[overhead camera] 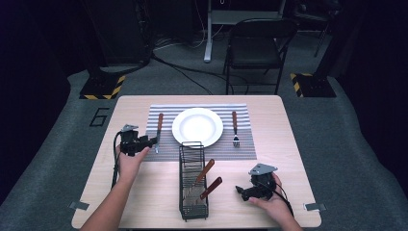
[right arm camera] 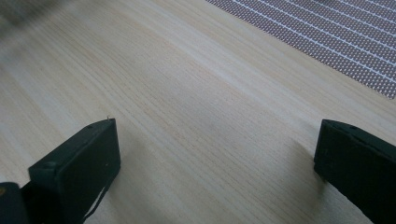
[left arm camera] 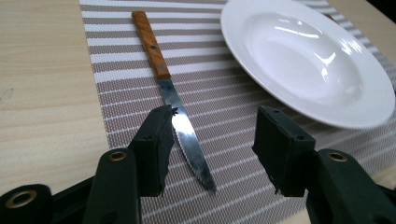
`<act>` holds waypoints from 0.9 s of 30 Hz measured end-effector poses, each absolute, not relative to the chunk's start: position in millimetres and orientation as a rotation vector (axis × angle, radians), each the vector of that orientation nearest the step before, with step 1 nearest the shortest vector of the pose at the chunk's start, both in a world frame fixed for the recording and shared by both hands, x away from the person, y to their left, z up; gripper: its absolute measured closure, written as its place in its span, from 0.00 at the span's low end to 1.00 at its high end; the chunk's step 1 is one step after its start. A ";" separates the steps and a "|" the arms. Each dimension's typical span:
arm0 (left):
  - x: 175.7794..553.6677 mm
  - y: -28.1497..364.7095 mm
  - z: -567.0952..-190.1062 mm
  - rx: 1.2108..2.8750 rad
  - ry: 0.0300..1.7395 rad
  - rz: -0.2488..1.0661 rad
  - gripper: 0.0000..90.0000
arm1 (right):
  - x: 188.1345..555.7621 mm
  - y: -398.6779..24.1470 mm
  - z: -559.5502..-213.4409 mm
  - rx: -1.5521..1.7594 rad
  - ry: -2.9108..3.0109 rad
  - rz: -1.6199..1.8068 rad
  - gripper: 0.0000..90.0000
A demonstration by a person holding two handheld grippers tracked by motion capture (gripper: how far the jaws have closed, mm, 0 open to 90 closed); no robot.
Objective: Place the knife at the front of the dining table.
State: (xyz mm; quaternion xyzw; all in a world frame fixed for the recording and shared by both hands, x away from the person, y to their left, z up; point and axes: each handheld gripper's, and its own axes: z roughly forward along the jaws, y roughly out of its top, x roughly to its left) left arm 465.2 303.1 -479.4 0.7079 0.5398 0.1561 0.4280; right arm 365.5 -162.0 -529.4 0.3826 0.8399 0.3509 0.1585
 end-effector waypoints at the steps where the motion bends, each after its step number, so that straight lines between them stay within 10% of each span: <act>1: 461.6 302.9 -479.2 1.778 1.328 0.403 0.52 | 365.5 -162.0 -529.4 1.094 2.402 1.003 0.00; 27: 381.7 320.6 -479.0 1.991 1.149 0.387 0.48 | 365.5 -161.8 -529.5 1.093 2.401 1.002 0.00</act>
